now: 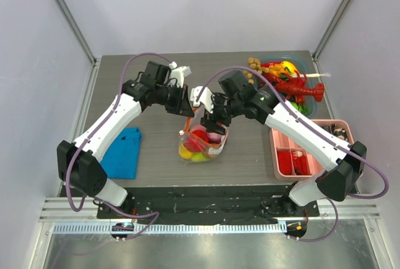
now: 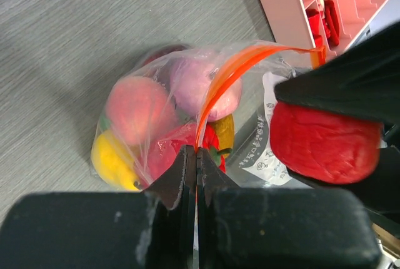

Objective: Place the food in the zip-top bag and seal the zipper
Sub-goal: Place the fake fruit in the zipper food storage bag.

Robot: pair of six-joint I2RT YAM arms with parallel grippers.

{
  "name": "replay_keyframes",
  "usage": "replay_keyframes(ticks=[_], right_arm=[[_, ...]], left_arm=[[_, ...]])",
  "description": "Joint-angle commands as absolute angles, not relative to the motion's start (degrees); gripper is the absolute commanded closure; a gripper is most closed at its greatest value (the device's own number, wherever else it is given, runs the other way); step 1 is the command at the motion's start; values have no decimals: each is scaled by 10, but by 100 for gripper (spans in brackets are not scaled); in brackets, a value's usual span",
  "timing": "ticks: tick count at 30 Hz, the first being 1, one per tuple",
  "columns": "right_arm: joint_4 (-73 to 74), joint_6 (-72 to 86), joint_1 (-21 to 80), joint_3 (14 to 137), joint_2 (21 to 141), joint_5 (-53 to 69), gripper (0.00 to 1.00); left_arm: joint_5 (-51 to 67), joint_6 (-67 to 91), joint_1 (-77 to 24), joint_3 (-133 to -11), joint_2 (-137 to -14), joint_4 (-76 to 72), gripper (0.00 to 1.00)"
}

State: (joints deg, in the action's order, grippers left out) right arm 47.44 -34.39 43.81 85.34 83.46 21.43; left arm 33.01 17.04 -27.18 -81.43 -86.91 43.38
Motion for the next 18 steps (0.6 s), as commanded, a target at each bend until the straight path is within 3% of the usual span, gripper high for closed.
replay_keyframes(ticks=[1, 3, 6, 10, 13, 18], right_arm=[[479, -354, 451, 873, 843, 167, 22], [486, -347, 451, 882, 849, 150, 10], [485, -315, 451, 906, 847, 115, 0], [482, -271, 435, 927, 835, 107, 0], [470, -237, 369, 922, 835, 152, 1], [499, -208, 304, 919, 857, 192, 12]], left_arm=[[333, 149, -274, -831, -840, 440, 98], [334, 145, -274, -831, -839, 441, 98], [336, 144, -274, -831, -838, 441, 98], [336, 142, -274, -827, -833, 439, 98], [340, 136, -274, -826, -831, 437, 98], [353, 125, -274, -821, -826, 421, 96]])
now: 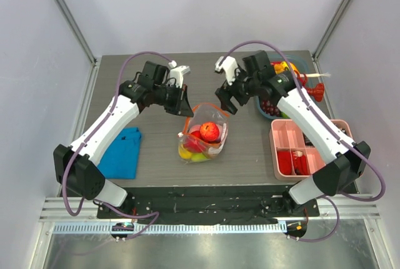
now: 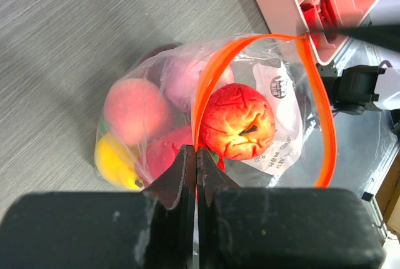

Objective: Place the food in the zip-top bag and seal the zipper
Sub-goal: Place the fake fruit in the zipper food storage bag, then zip the zipper food storage bag at the center of the board.

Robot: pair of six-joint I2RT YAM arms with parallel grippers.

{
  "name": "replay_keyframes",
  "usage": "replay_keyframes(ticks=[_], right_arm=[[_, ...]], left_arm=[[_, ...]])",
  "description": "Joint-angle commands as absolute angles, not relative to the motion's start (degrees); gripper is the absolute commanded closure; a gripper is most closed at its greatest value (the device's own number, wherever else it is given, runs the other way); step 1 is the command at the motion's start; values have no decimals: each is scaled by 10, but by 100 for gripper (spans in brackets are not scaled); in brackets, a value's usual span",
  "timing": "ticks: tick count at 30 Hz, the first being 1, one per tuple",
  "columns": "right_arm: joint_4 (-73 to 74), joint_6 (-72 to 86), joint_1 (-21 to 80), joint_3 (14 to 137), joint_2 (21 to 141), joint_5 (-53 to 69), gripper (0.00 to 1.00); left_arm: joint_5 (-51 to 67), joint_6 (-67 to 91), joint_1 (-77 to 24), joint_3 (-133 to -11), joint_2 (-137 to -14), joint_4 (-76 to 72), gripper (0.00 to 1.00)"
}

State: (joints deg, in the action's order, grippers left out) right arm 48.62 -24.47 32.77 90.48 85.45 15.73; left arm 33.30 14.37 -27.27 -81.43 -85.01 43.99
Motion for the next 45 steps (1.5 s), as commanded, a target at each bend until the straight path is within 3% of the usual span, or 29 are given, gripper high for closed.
replay_keyframes(ticks=[1, 5, 7, 14, 20, 25, 32, 37, 38, 41, 42, 43, 44, 45], right_arm=[[503, -210, 304, 915, 861, 197, 13], [521, -209, 305, 900, 874, 235, 31], [539, -209, 304, 898, 877, 247, 33], [540, -201, 305, 878, 849, 259, 29], [550, -188, 287, 929, 852, 246, 20], [534, -152, 288, 952, 838, 275, 20], [533, -162, 303, 893, 835, 289, 19], [533, -186, 321, 874, 853, 256, 26], [533, -189, 321, 874, 855, 251, 28], [544, -199, 321, 880, 860, 249, 54], [554, -205, 323, 882, 860, 252, 77], [560, -205, 323, 885, 860, 251, 90], [567, -203, 323, 892, 861, 248, 99], [570, -200, 323, 894, 861, 241, 99]], left_arm=[[356, 126, -275, -820, -826, 419, 96], [358, 123, -275, -824, -835, 417, 96], [356, 121, -275, -823, -836, 416, 96], [352, 118, -275, -820, -845, 408, 97], [353, 114, -275, -821, -847, 406, 100], [351, 114, -275, -826, -855, 401, 100], [355, 118, -279, -838, -873, 388, 100], [358, 115, -281, -845, -878, 374, 100], [359, 114, -281, -845, -878, 372, 100], [369, 112, -281, -845, -875, 359, 100], [369, 110, -282, -843, -872, 355, 99], [369, 106, -280, -840, -869, 352, 97], [369, 104, -280, -837, -865, 351, 94], [378, 100, -271, -836, -856, 353, 92]])
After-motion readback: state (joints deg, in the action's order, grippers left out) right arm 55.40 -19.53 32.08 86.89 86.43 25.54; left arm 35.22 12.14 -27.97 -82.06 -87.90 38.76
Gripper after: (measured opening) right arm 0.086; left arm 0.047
